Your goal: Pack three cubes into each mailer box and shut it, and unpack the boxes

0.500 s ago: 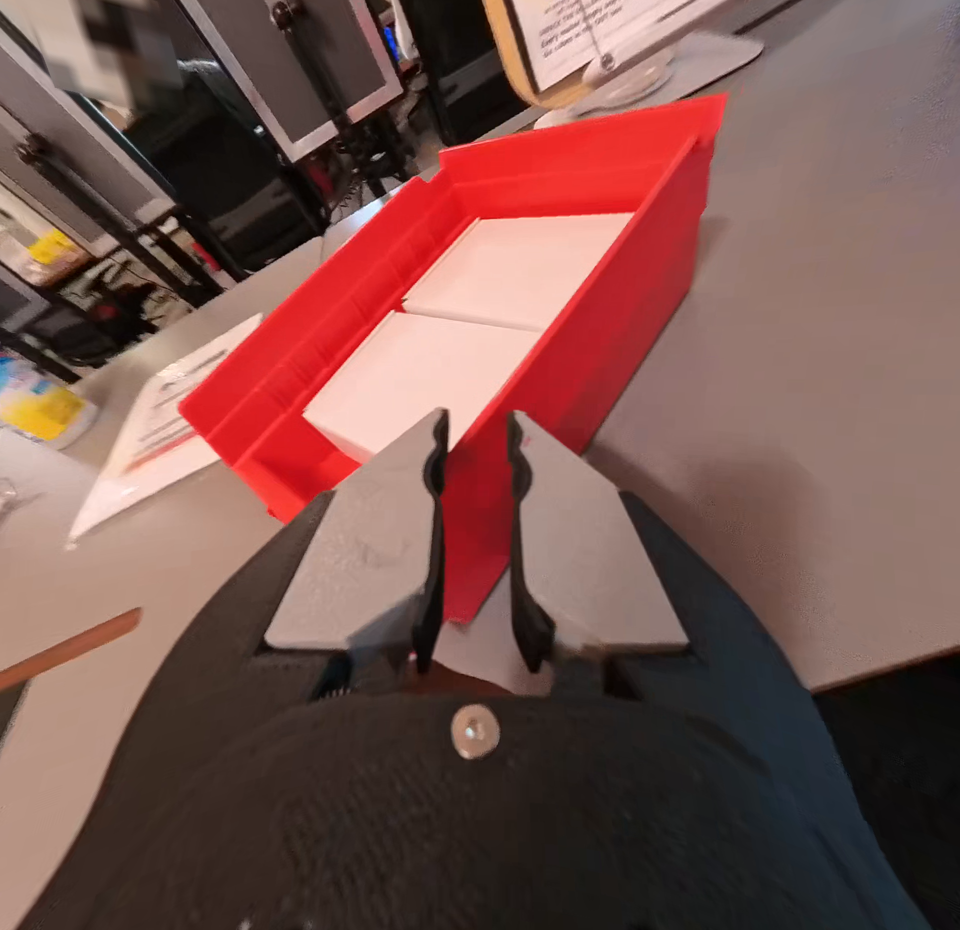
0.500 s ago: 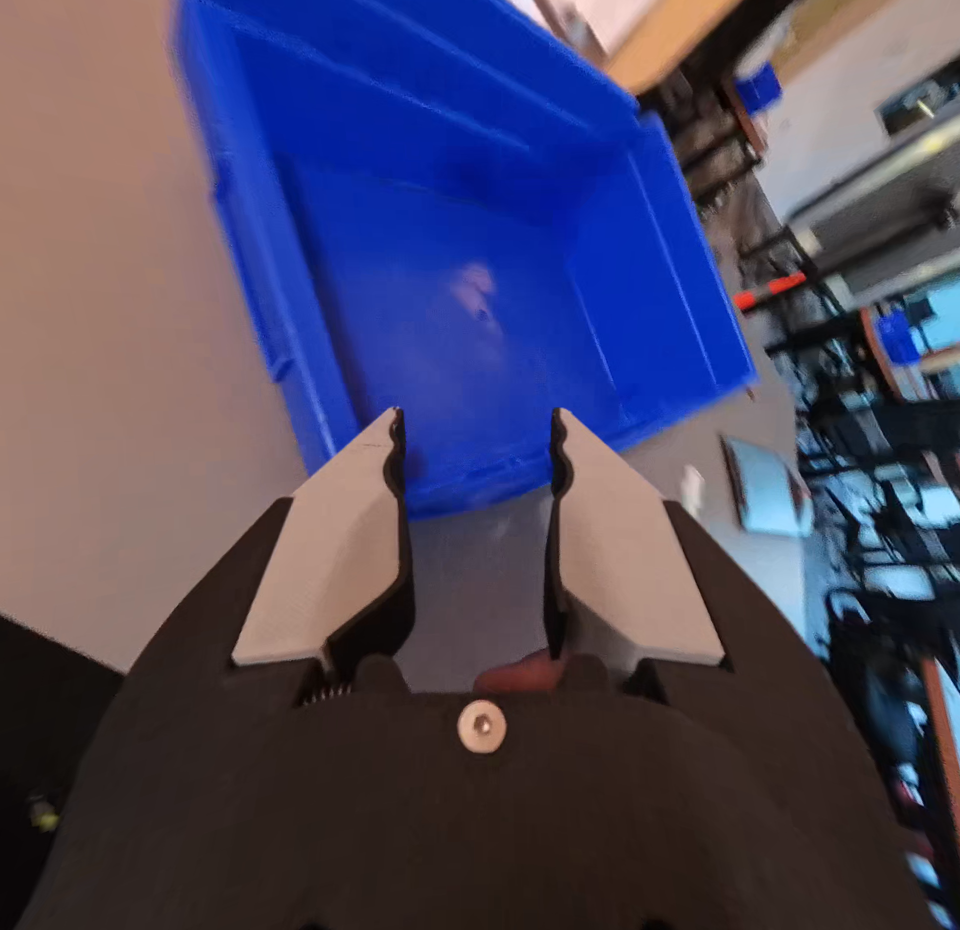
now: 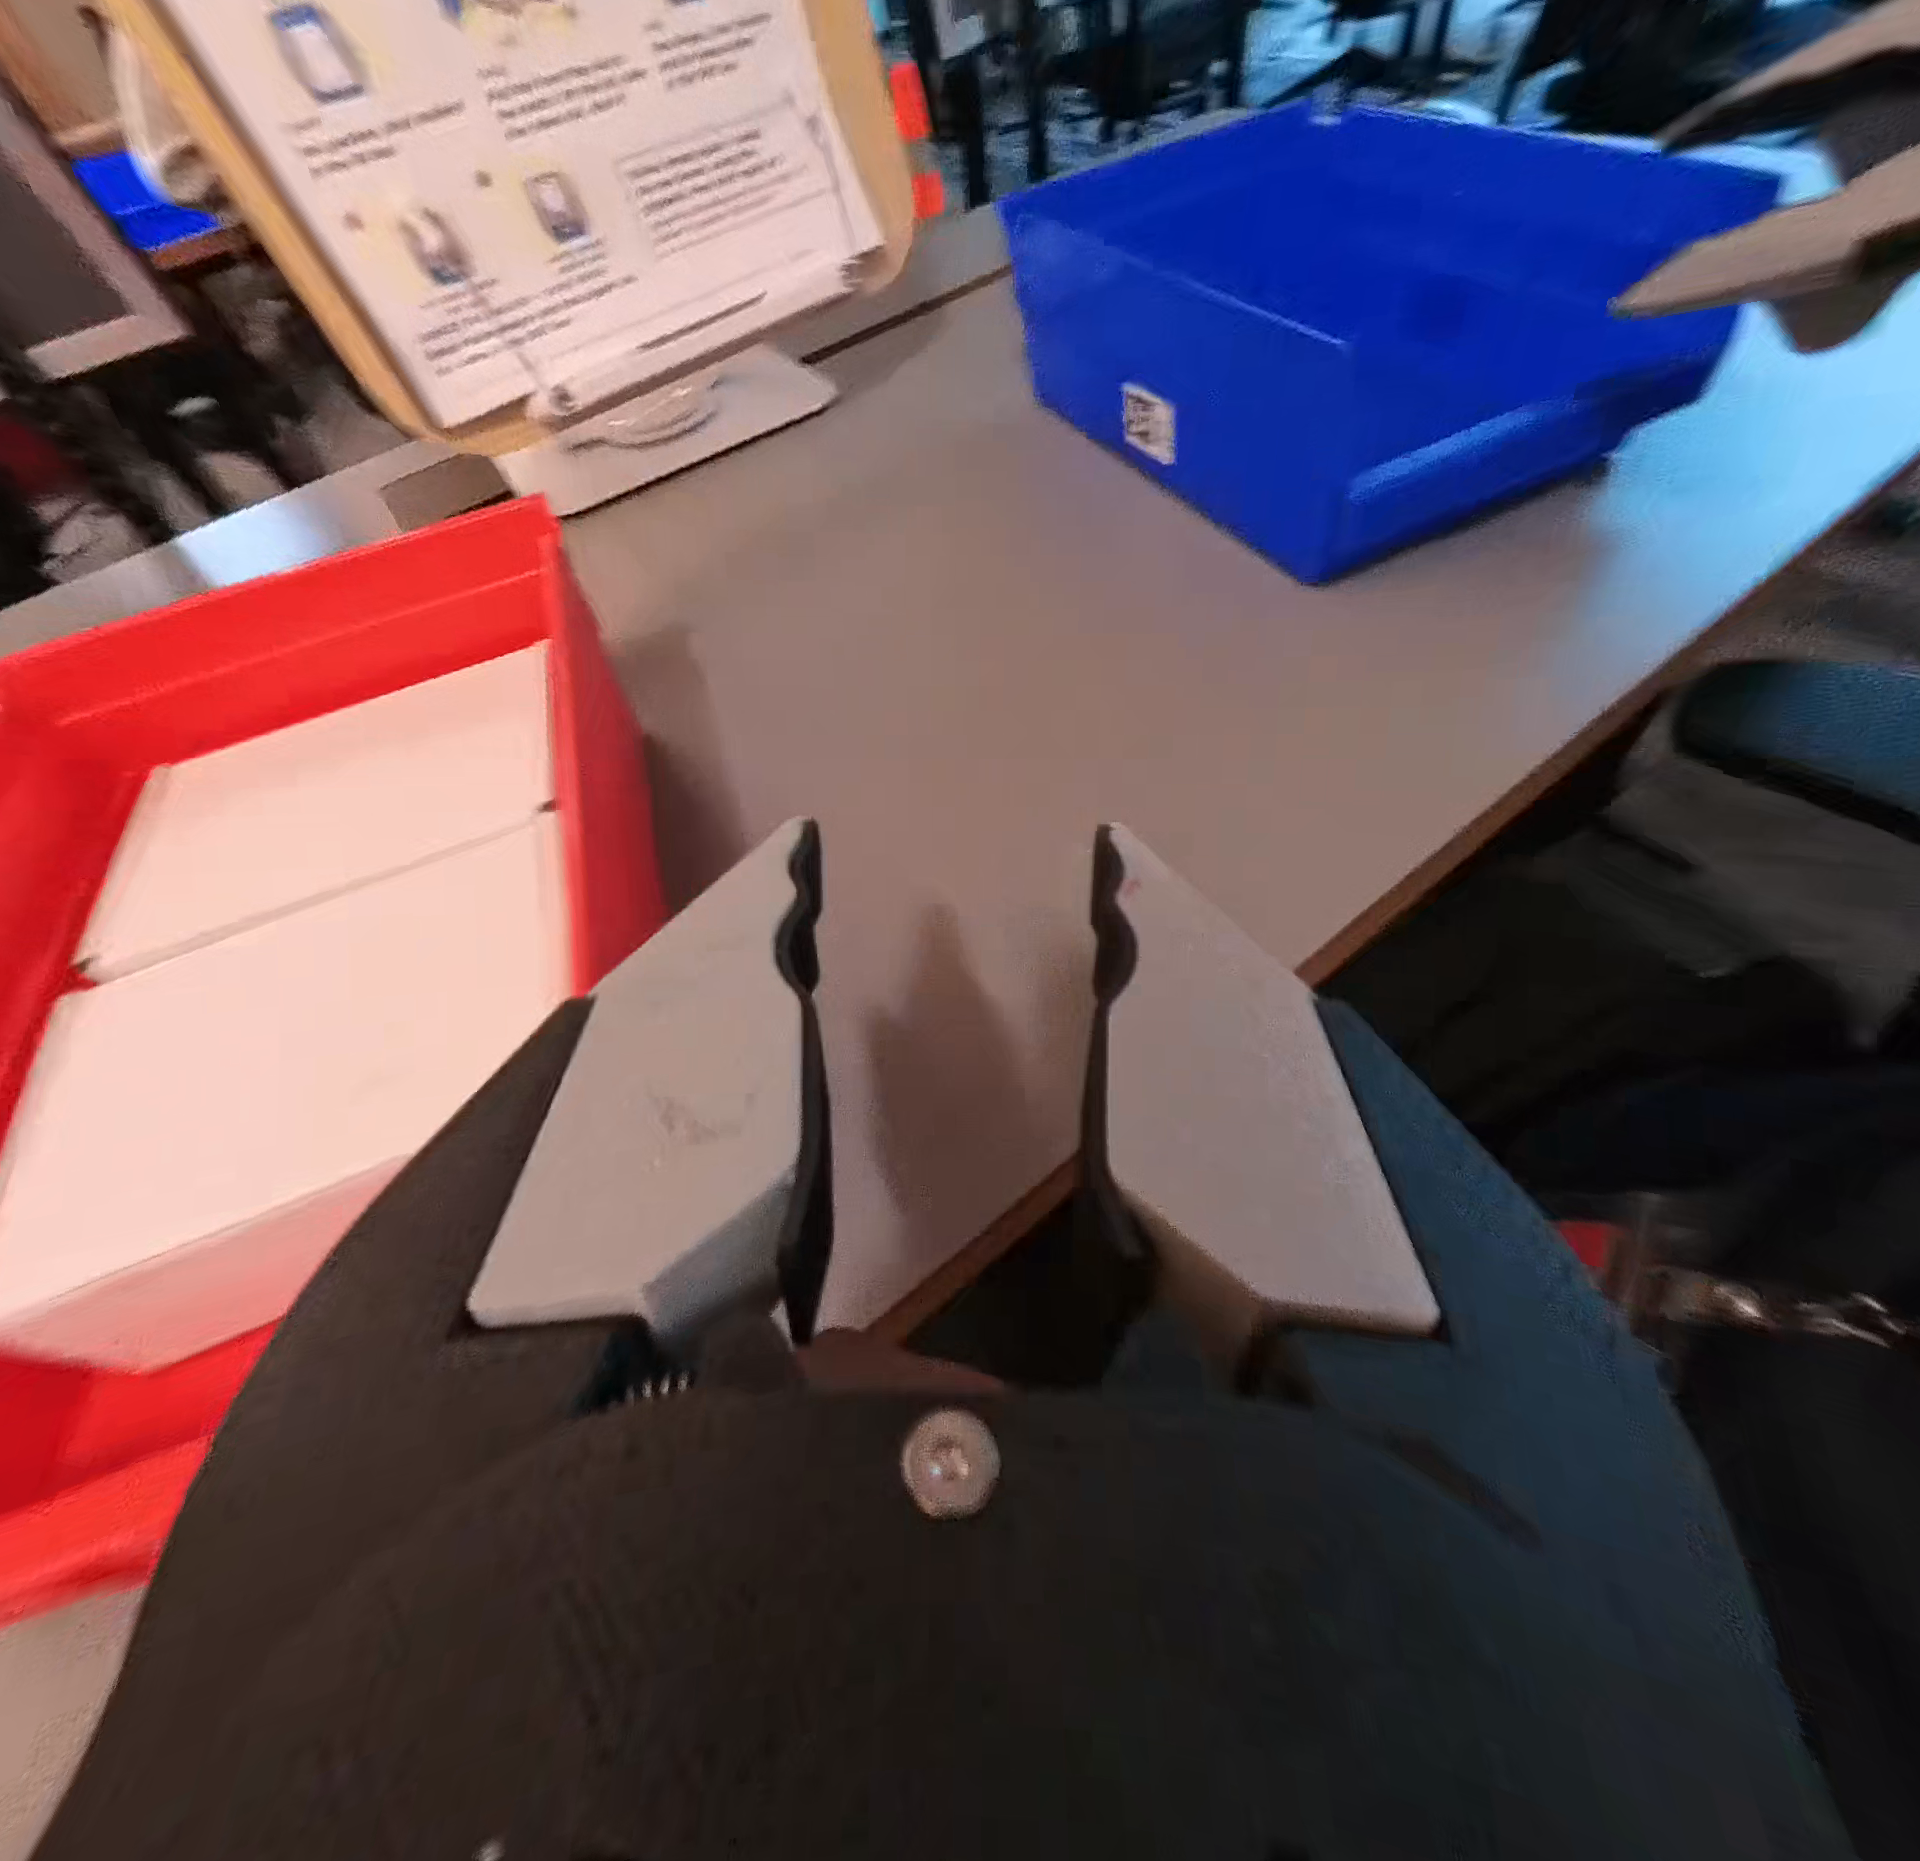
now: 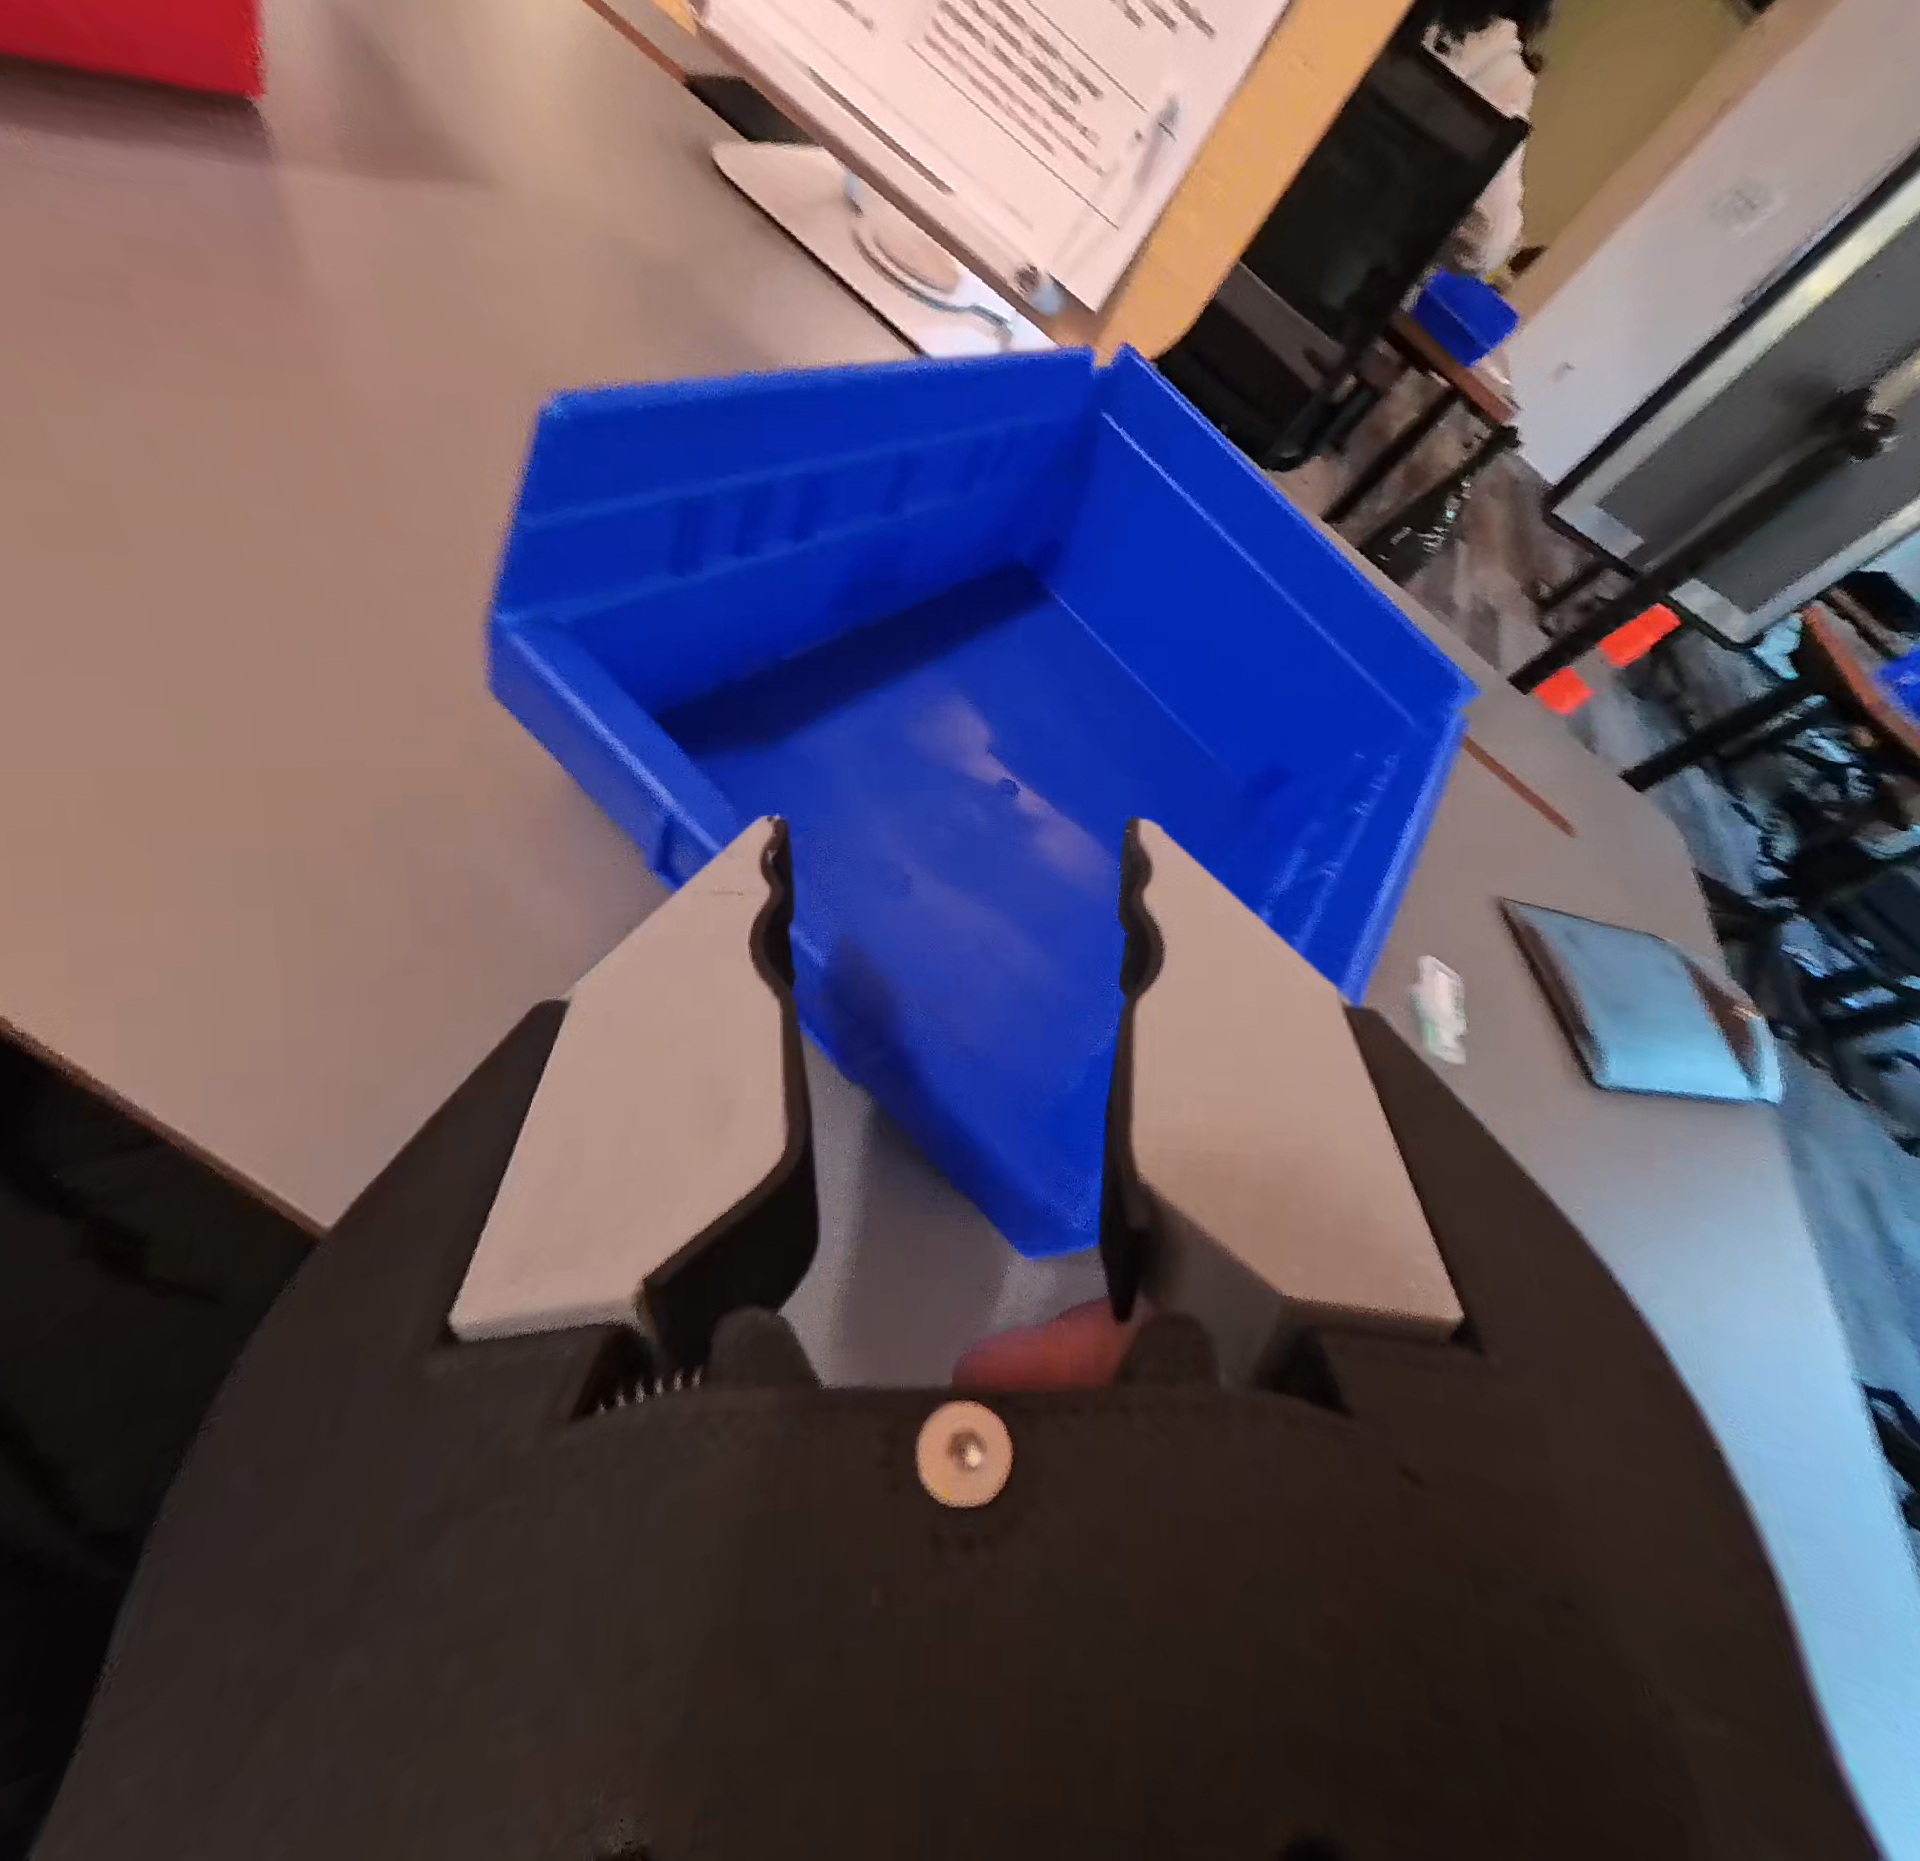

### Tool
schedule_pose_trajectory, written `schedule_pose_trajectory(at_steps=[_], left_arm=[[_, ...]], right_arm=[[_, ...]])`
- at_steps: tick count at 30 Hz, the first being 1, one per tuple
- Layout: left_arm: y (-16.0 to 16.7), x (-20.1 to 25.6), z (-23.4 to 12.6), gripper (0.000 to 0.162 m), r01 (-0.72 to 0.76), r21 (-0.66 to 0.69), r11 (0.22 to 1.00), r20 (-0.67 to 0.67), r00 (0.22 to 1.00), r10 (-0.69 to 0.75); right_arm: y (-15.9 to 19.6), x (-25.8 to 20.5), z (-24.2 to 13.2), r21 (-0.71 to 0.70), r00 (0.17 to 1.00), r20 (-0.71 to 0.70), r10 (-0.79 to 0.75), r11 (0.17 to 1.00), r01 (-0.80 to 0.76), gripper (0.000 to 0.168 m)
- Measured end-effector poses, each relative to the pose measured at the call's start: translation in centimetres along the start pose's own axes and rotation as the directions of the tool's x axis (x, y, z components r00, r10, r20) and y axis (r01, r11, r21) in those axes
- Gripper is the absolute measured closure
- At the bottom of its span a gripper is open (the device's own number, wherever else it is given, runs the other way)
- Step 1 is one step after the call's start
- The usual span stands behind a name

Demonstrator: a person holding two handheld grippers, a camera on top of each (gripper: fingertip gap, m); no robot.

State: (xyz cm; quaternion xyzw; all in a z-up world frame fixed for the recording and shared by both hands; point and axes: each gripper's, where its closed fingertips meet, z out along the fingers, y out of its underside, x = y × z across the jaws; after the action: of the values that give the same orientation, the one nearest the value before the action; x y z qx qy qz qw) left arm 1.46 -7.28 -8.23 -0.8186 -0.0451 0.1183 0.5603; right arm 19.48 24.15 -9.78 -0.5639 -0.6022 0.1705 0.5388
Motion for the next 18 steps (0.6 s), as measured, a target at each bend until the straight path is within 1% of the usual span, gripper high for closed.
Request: schedule_pose_trajectory(at_steps=[1, 3, 4, 6, 7, 8, 10, 11, 12, 13, 14, 16, 17, 18], left_arm=[[0.1, -1.4, -0.4, 0.111, 0.004, -0.015, 1.0, 0.077, 0.997, -0.002], [1.1, -5.1, -1.4, 0.104, 0.02, -0.059, 0.998, 0.252, 0.968, -0.005], [1.9, -6.3, -1.9, 0.1, 0.044, -0.083, 0.996, 0.292, 0.956, -0.018], [3.6, -7.7, -2.6, 0.096, 0.107, -0.119, 0.987, 0.325, 0.944, -0.063], [4.4, -7.8, -2.5, 0.094, 0.134, -0.13, 0.982, 0.32, 0.943, -0.086], [5.0, -7.5, -2.2, 0.094, 0.146, -0.141, 0.979, 0.304, 0.948, -0.097], [6.3, -7.7, -1.0, 0.094, 0.123, -0.171, 0.978, 0.321, 0.945, -0.063], [6.7, -8.3, -0.2, 0.102, 0.097, -0.172, 0.98, 0.356, 0.934, -0.03], [6.5, -9.1, 0.5, 0.124, 0.05, -0.143, 0.988, 0.399, 0.917, 0.012], [6.2, -9.3, 1.3, 0.129, -0.01, -0.11, 0.994, 0.416, 0.907, 0.055], [6.2, -9.2, 2.1, 0.145, -0.042, -0.093, 0.995, 0.412, 0.908, 0.077], [5.8, -9.2, 3.1, 0.152, -0.065, -0.105, 0.992, 0.428, 0.897, 0.105], [5.6, -9.1, 3.6, 0.159, -0.035, -0.107, 0.994, 0.416, 0.906, 0.077], [5.4, -9.4, 3.8, 0.16, 0.0, -0.097, 0.995, 0.431, 0.901, 0.042]], right_arm=[[-0.4, -0.6, 0.0, 0.013, 1.0, 0.017, 0.014, 1.0, -0.014, 0.108], [-1.2, -2.0, 0.4, 0.034, 0.998, 0.053, 0.039, 0.999, -0.041, 0.108], [-1.6, -2.8, 0.7, 0.042, 0.996, 0.07, 0.048, 0.998, -0.051, 0.107], [-2.5, -4.0, 1.6, 0.055, 0.994, 0.087, 0.071, 0.996, -0.076, 0.107], [-3.0, -4.6, 2.1, 0.062, 0.992, 0.098, 0.082, 0.994, -0.088, 0.106], [-3.5, -5.3, 2.6, 0.07, 0.99, 0.11, 0.09, 0.993, -0.098, 0.104], [-5.0, -6.4, 3.8, 0.096, 0.986, 0.129, 0.107, 0.988, -0.12, 0.099], [-5.8, -7.0, 4.4, 0.108, 0.982, 0.149, 0.115, 0.985, -0.132, 0.093], [-6.7, -7.7, 4.9, 0.121, 0.977, 0.172, 0.122, 0.982, -0.143, 0.085], [-7.5, -8.1, 5.4, 0.134, 0.975, 0.186, 0.125, 0.979, -0.151, 0.079], [-8.2, -8.3, 6.0, 0.143, 0.975, 0.18, 0.131, 0.977, -0.158, 0.079], [-8.6, -8.4, 7.6, 0.123, 0.981, 0.142, 0.134, 0.981, -0.152, 0.08], [-8.3, -8.3, 8.5, 0.098, 0.986, 0.108, 0.127, 0.986, -0.138, 0.082], [-7.8, -8.0, 9.4, 0.069, 0.991, 0.071, 0.117, 0.99, -0.122, 0.088]])
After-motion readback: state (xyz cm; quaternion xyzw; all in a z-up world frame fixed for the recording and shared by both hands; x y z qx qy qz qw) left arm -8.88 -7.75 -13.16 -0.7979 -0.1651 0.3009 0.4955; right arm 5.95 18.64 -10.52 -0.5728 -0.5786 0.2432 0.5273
